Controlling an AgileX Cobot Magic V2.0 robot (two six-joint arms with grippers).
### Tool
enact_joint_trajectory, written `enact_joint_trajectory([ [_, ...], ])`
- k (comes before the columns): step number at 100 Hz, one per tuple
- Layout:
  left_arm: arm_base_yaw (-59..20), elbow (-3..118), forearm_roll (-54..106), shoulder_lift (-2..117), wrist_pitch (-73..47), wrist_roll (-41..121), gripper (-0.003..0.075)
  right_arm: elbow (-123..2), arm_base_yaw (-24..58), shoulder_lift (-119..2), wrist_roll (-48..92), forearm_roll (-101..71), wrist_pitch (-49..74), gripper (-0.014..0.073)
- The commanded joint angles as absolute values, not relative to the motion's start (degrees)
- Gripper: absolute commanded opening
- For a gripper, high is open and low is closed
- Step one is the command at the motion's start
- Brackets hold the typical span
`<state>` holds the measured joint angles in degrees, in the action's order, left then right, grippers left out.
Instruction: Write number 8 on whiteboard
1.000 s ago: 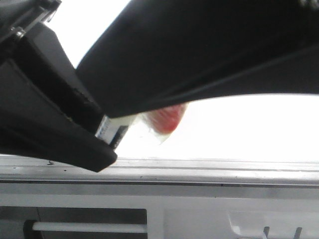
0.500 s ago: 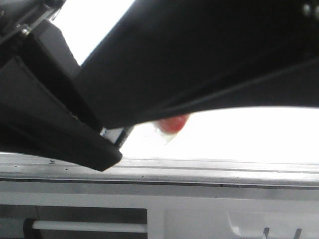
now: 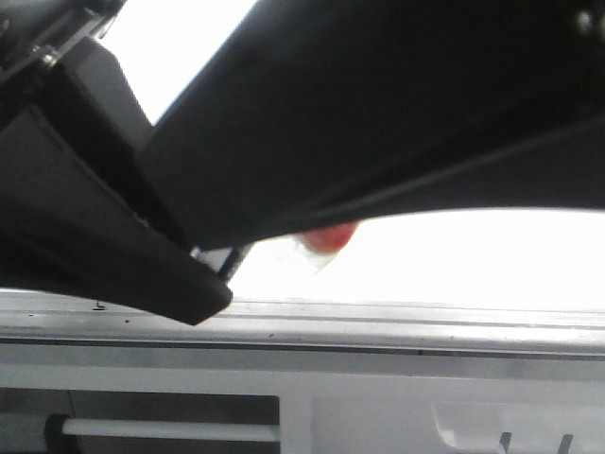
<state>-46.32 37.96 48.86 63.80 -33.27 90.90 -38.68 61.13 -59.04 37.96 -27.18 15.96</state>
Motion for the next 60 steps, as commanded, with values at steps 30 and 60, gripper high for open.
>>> enact_joint_trajectory([
  [30, -46.8, 39.9, 51.5, 62.8, -32.3, 90.6, -0.002, -39.5, 61.2, -62.1, 38.0, -27.3, 12.3, 0.0342],
  [60, -46.8, 39.9, 51.4, 62.8, -32.3, 90.6, -0.002, -39.5, 61.2, -62.2, 38.0, -27.3, 12.5, 0.0447],
])
